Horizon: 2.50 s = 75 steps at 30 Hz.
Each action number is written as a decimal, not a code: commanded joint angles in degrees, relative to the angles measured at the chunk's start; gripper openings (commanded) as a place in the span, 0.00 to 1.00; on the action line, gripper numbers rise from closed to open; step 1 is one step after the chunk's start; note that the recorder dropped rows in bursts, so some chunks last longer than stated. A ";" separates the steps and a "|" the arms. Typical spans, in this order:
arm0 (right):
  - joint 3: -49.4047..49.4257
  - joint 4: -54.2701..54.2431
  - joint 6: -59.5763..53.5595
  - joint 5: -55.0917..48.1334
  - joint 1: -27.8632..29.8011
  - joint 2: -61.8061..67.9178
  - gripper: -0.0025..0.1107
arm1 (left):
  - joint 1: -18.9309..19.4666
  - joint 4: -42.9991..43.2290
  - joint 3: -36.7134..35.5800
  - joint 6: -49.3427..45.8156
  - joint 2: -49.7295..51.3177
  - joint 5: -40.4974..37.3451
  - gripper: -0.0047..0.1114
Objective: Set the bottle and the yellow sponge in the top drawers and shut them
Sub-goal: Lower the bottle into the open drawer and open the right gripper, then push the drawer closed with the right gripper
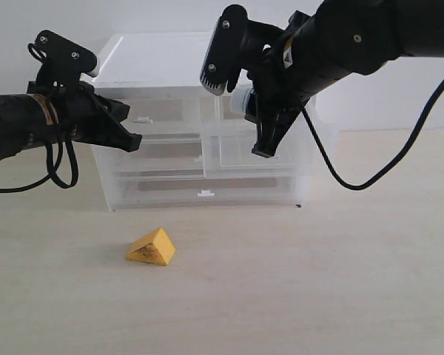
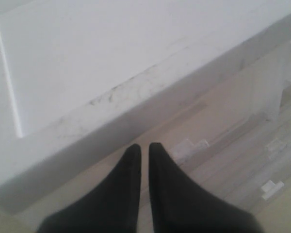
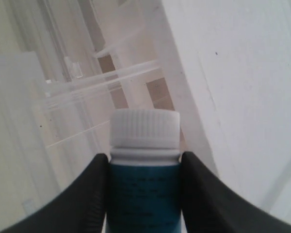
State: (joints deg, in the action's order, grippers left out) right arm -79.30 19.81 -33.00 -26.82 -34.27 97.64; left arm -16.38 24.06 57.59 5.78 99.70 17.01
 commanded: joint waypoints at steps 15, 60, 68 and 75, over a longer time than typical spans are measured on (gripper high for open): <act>-0.32 0.69 0.98 0.68 -0.05 0.14 0.27 | 0.13 -0.55 0.49 -0.20 -0.65 -0.04 0.07; -4.63 2.24 35.51 -5.36 0.05 -5.20 0.46 | 0.13 -0.55 0.49 -0.20 -0.65 -0.17 0.07; -7.02 -1.97 47.67 -25.82 0.05 -7.82 0.46 | 0.13 -0.55 0.49 -0.20 -0.65 -0.17 0.07; -5.97 -13.62 45.21 -31.60 -0.40 -7.80 0.46 | 0.13 -0.55 0.49 -0.20 -0.65 -0.17 0.07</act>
State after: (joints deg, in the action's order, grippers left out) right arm -85.98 10.95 13.49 -57.10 -34.27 90.54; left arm -16.38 24.06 57.72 5.78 99.70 16.78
